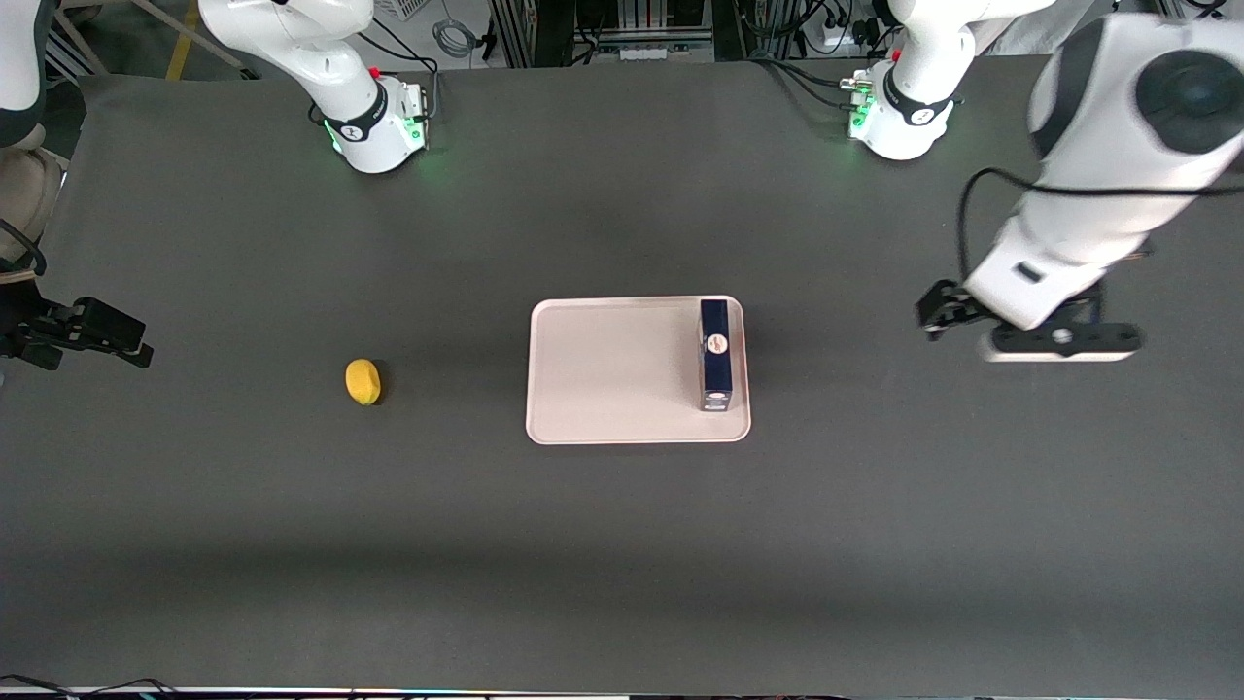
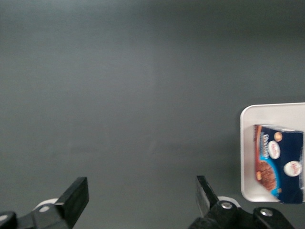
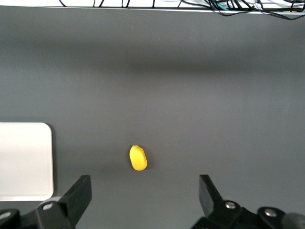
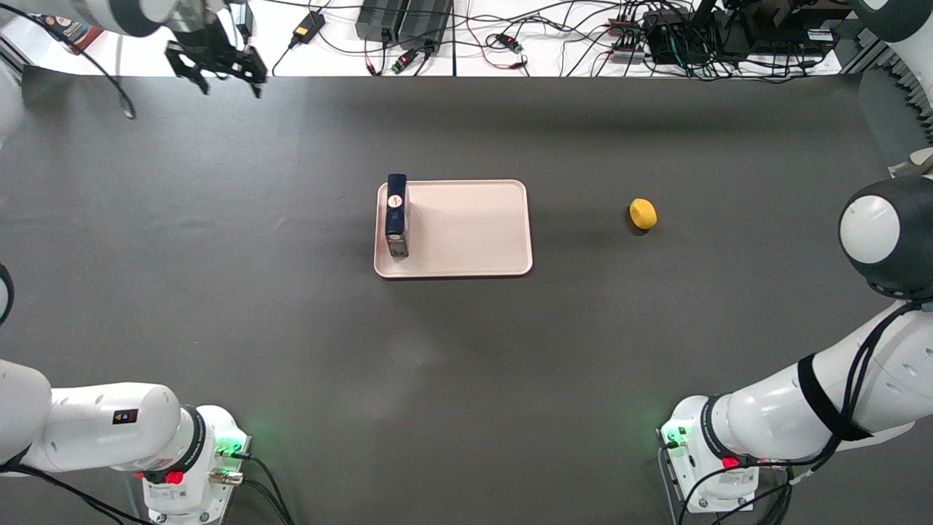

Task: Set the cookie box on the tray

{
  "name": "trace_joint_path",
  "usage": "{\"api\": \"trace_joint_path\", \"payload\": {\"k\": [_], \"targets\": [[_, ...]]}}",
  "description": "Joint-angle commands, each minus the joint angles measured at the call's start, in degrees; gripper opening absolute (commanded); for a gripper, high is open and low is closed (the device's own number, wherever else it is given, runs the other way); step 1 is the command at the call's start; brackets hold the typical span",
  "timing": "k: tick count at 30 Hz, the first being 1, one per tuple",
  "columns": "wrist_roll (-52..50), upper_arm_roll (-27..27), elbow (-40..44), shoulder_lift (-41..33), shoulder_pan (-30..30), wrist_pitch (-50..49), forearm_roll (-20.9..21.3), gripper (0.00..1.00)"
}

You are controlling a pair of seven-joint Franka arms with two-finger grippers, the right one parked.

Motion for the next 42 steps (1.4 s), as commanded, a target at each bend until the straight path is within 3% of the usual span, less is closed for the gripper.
{"api": "trace_joint_path", "payload": {"k": [1,8,20,42], "targets": [[9.7,4.3,-0.8,-4.3,1.5,-2.9,-1.9,1.00],[15.9,8.9,-1.3,-8.1,4.2,-5.8,-6.7,1.00],[15.6,10.0,-7.1,-13.9,3.8,-5.8,-6.6,1.00],[15.8,11.6,-6.6,-14.2,2.1,-7.5,-6.6,1.00]]}}
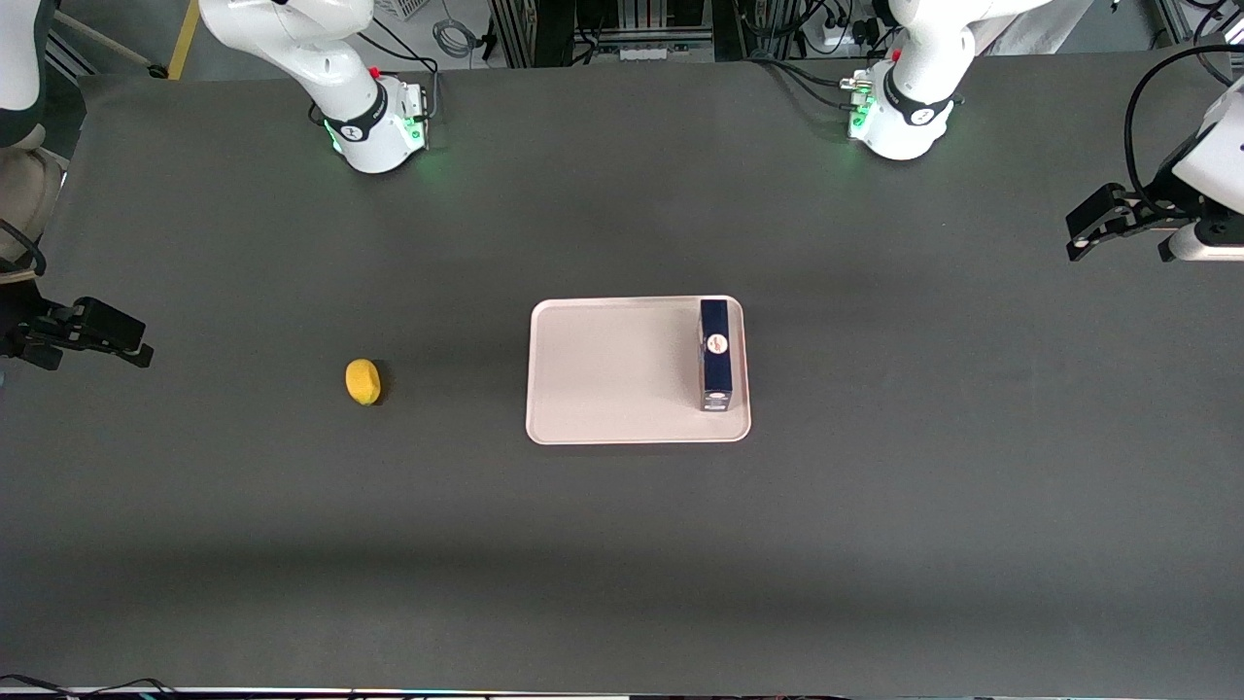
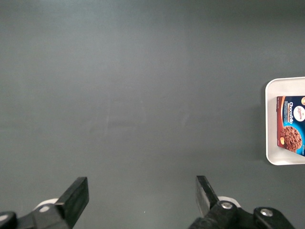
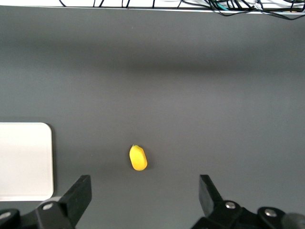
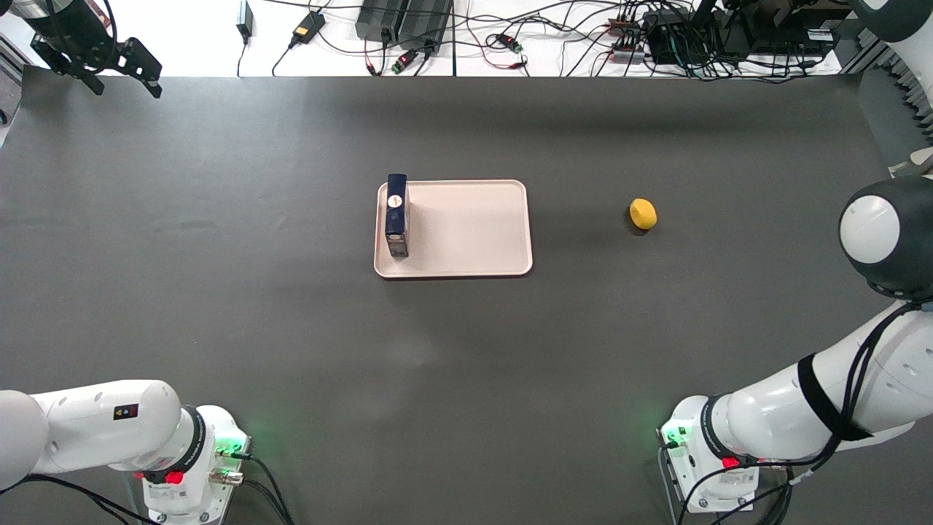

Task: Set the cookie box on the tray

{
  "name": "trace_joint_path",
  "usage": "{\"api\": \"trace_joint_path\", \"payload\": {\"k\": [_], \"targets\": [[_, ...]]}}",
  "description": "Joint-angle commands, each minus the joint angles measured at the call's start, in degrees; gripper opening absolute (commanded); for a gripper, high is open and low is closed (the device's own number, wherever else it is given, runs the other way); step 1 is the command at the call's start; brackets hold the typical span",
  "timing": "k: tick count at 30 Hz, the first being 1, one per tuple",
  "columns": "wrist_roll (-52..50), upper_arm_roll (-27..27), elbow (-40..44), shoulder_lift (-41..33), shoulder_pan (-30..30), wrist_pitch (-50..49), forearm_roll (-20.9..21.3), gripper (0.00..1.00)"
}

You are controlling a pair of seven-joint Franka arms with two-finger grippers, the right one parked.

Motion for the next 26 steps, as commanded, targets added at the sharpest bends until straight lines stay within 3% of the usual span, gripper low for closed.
{"api": "trace_joint_path", "payload": {"k": [1,26], "targets": [[0.6,1.4,-0.6,-1.3,-1.4,-1.2,-0.6,1.00],[0.7,2.4,0.3,-1.7,-2.0,-2.7,-0.7,1.00]]}}
